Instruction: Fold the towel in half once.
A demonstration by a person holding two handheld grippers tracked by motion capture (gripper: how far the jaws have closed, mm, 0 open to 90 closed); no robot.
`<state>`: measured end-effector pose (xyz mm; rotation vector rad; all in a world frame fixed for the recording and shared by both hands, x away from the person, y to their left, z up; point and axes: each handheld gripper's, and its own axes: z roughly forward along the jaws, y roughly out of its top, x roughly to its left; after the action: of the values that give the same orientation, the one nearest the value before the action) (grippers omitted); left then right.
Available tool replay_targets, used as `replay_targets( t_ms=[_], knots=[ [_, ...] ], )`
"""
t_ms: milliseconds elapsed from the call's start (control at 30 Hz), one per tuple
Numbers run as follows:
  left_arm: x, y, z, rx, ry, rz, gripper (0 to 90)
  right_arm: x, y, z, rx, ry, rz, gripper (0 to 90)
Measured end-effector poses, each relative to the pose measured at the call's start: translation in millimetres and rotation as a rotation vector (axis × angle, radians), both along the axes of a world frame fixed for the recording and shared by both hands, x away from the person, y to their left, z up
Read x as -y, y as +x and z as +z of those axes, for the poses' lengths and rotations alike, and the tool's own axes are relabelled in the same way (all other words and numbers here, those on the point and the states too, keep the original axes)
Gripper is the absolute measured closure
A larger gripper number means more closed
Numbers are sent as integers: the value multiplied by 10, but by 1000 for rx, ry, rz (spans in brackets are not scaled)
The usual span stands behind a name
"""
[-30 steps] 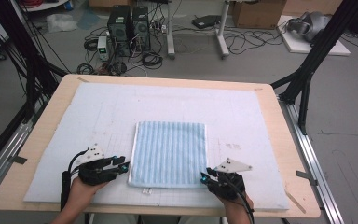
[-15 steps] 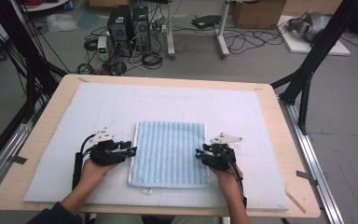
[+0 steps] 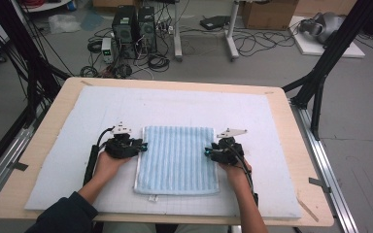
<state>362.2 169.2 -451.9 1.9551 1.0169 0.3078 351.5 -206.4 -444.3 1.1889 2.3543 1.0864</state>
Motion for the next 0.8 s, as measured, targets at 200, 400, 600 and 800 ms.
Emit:
replay_targets(
  t_ms=[200, 400, 600, 800],
  knots=[
    [-29, -12, 14, 12, 39, -6, 620, 110, -41, 14, 7, -2, -27, 550],
    [-241, -20, 107, 66, -87, 9, 529, 339, -148, 108, 82, 38, -76, 439],
    [-395, -5, 236, 137, -206, 29, 355, 502, -204, 171, 129, 77, -147, 273],
    [-497, 3, 295, 141, -283, 54, 173, 530, -196, 198, 154, 49, -195, 167]
  ],
)
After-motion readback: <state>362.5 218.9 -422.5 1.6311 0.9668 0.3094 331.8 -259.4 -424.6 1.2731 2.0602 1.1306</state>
